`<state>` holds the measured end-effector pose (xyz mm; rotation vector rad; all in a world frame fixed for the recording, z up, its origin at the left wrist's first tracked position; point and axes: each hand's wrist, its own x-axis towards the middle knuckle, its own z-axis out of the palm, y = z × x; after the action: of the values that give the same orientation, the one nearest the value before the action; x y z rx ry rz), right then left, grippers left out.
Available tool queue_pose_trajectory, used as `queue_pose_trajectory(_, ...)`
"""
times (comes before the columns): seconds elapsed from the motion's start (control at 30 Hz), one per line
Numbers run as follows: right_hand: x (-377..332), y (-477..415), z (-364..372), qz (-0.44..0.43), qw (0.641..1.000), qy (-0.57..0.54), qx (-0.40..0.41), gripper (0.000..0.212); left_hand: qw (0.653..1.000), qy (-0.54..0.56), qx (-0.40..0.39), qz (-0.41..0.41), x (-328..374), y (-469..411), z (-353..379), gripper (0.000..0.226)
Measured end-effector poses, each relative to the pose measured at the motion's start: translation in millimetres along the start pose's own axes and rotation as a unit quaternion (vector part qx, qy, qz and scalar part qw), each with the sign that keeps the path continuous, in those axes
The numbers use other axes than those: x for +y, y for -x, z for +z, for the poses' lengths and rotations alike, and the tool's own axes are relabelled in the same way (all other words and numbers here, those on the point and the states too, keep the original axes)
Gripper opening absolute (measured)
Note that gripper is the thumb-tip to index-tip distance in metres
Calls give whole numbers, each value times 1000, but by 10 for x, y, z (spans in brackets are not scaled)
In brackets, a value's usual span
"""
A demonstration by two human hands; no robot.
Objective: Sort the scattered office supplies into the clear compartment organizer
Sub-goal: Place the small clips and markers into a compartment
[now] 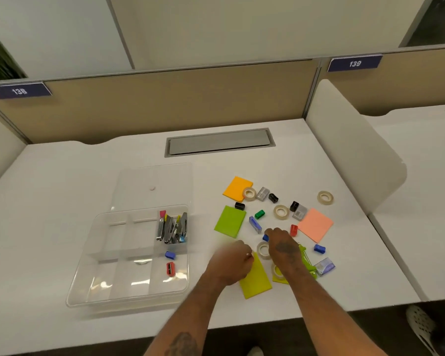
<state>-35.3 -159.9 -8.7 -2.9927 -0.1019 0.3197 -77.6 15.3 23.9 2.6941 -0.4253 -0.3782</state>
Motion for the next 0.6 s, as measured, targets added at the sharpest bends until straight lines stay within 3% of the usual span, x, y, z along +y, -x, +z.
queue_pose_trajectory(0.13,-104,16,-46,25,999,-13,33,34,997,22,72,-20,-367,127,-332,28)
queue_pose_trajectory(0.27,-436,-5,-194,28,985,-157,63,38,992,18,114,-53,-727,343,-587,23)
queue_pose_trajectory(0.37,-859,20,-276,0,967,-237,91,33,989,10,124,-83,-932,587,-671,18)
queue_pose_trajectory(0.6,-1793,200,-256,-102,956,-266,72,26,987,16,94,-127,-1325,1086,-733,20)
